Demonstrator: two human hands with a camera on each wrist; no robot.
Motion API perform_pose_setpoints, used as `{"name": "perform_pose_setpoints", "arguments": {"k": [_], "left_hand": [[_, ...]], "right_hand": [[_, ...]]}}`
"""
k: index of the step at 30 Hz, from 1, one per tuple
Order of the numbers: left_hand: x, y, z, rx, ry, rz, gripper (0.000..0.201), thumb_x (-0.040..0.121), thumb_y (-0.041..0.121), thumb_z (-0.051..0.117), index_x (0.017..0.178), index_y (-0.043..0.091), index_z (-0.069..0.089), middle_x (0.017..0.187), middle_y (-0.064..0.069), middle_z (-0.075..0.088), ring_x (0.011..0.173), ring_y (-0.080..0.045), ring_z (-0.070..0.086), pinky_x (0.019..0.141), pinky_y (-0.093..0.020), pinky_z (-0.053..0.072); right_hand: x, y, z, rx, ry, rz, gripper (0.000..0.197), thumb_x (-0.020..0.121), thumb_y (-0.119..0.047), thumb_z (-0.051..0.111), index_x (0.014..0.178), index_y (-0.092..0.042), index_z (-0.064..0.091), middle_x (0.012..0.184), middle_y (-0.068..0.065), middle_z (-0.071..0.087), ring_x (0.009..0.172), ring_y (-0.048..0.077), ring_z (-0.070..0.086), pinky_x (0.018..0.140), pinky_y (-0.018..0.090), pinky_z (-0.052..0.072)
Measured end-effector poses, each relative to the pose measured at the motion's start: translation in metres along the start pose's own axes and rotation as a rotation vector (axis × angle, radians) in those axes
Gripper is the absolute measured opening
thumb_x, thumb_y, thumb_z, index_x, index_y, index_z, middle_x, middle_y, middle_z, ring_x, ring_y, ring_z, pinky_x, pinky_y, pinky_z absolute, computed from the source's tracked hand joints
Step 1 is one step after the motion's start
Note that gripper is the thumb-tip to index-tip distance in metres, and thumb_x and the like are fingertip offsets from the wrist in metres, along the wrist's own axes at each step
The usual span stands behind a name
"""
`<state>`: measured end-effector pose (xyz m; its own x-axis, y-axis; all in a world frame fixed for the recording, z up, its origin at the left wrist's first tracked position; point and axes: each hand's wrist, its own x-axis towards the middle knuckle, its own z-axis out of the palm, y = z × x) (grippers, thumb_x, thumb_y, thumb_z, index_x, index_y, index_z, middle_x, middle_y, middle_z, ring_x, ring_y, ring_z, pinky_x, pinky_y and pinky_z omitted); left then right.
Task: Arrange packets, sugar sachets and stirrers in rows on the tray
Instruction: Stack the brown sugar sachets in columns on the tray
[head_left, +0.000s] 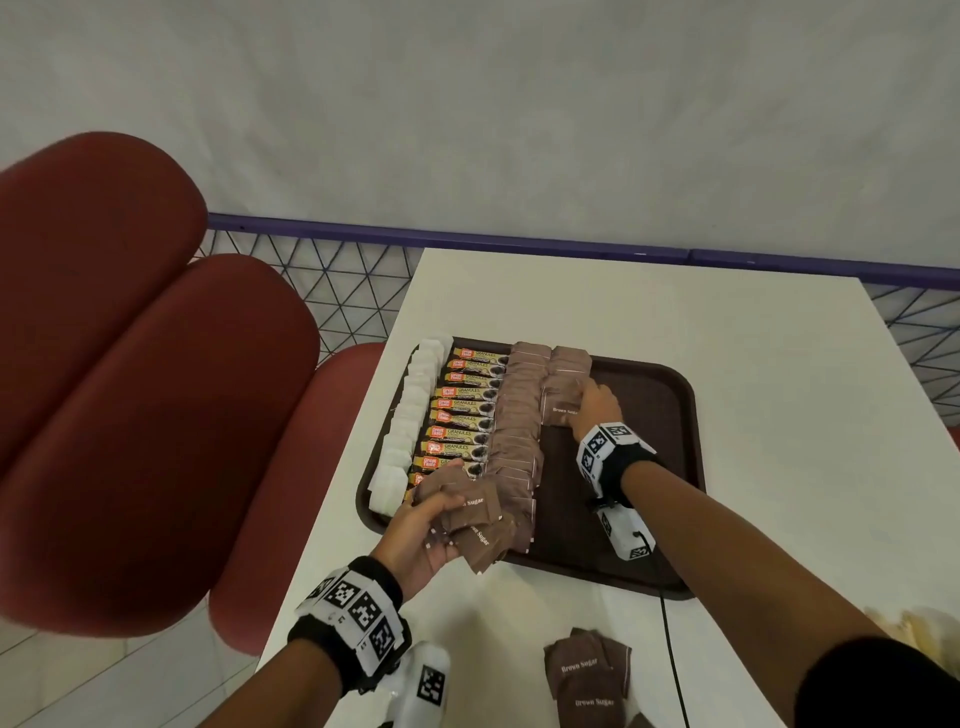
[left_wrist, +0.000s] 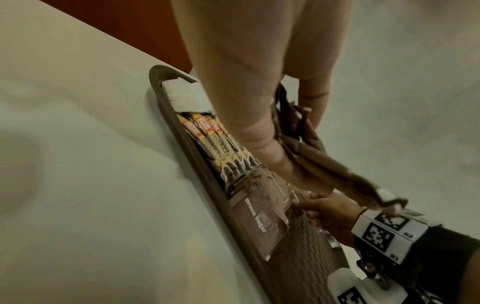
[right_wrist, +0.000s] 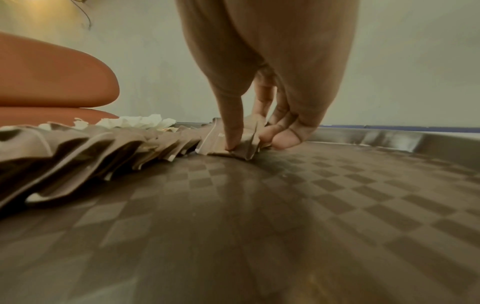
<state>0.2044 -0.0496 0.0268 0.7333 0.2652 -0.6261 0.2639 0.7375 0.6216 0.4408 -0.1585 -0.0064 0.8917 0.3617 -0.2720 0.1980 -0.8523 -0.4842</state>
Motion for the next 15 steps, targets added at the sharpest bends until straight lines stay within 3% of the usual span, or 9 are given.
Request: {"name": "perform_pose_setpoints", "arguments": {"k": [7, 11, 15], "left_hand": [[-0.005, 0.004, 0.004, 0.036, -0.020, 0.053, 0.049, 0.085, -0.005, 0.056, 0.124, 0.023, 0.055, 0.119, -0.018, 0.064, 0.103, -0.032, 0.064, 0.071, -0.041, 0.058], [-0.004, 0.003, 0.009, 0.060, -0.003, 0.084, 0.048, 0.085, -0.006, 0.057, 0.126, 0.016, 0.052, 0.111, -0.017, 0.066, 0.094, -0.028, 0.067, 0.073, -0.042, 0.058], [-0.003, 0.001, 0.015, 0.071, 0.007, 0.099, 0.048, 0.083, -0.007, 0.058, 0.127, 0.012, 0.051, 0.110, -0.016, 0.067, 0.094, -0.027, 0.067, 0.075, -0.044, 0.057]], "right_hand": [[-0.006, 0.001, -0.003, -0.055, 0.089, -0.044, 0.060, 0.080, -0.013, 0.069, 0.127, -0.001, 0.034, 0.131, 0.021, 0.035, 0.122, 0.034, 0.035, 0.095, 0.037, 0.037], [-0.021, -0.003, -0.007, 0.057, 0.128, -0.096, 0.055, 0.082, -0.018, 0.066, 0.125, 0.000, 0.037, 0.129, 0.021, 0.036, 0.120, 0.035, 0.035, 0.095, 0.038, 0.037], [-0.047, -0.006, -0.009, 0.209, 0.011, -0.221, 0.042, 0.084, -0.022, 0.064, 0.116, -0.004, 0.046, 0.120, 0.013, 0.043, 0.113, 0.026, 0.042, 0.095, 0.035, 0.040]]}}
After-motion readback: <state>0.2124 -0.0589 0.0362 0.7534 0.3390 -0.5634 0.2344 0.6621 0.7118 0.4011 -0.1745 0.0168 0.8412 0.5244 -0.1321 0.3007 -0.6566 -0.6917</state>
